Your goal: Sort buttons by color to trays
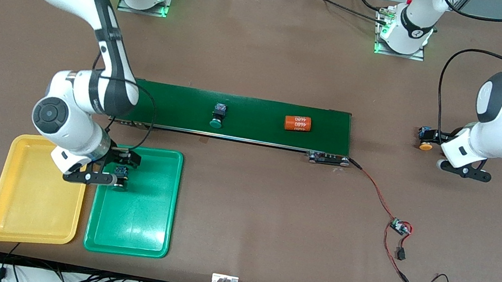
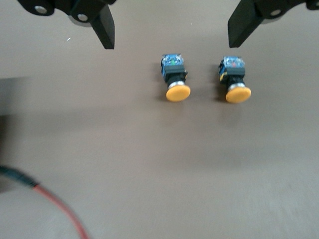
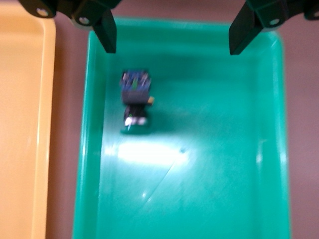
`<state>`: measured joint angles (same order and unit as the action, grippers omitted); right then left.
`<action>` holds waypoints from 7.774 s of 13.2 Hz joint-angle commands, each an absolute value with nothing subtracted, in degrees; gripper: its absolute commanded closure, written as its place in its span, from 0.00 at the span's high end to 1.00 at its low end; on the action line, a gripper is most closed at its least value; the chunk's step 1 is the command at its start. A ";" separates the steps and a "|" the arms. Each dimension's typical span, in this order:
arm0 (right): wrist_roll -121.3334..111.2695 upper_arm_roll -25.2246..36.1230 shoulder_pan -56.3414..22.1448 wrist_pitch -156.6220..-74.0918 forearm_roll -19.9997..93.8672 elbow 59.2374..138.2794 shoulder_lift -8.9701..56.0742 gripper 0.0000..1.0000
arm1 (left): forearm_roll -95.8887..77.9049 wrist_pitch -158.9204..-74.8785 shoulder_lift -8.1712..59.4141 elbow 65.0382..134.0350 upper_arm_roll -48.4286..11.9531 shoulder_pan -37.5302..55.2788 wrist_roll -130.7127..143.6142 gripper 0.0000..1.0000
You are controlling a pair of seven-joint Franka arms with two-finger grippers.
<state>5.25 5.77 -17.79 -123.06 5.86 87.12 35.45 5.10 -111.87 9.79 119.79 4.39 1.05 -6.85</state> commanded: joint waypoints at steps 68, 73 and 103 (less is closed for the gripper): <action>14.15 7.03 -22.41 -142.30 2.99 81.12 50.45 0.34 | -4.92 -129.66 12.85 120.15 -25.41 3.00 31.20 1.00; 14.41 7.03 -22.32 -136.51 5.80 80.86 46.68 1.00 | -3.96 -122.44 10.46 120.06 -14.79 -0.44 30.68 1.00; 13.45 6.86 -19.78 -103.97 4.92 87.98 22.76 1.00 | 6.24 -149.85 15.73 141.42 10.11 -12.13 -27.33 0.53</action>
<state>14.37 6.88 -19.46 -104.21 4.89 86.30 24.20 4.91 -149.26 16.79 140.60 9.91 -11.87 -26.42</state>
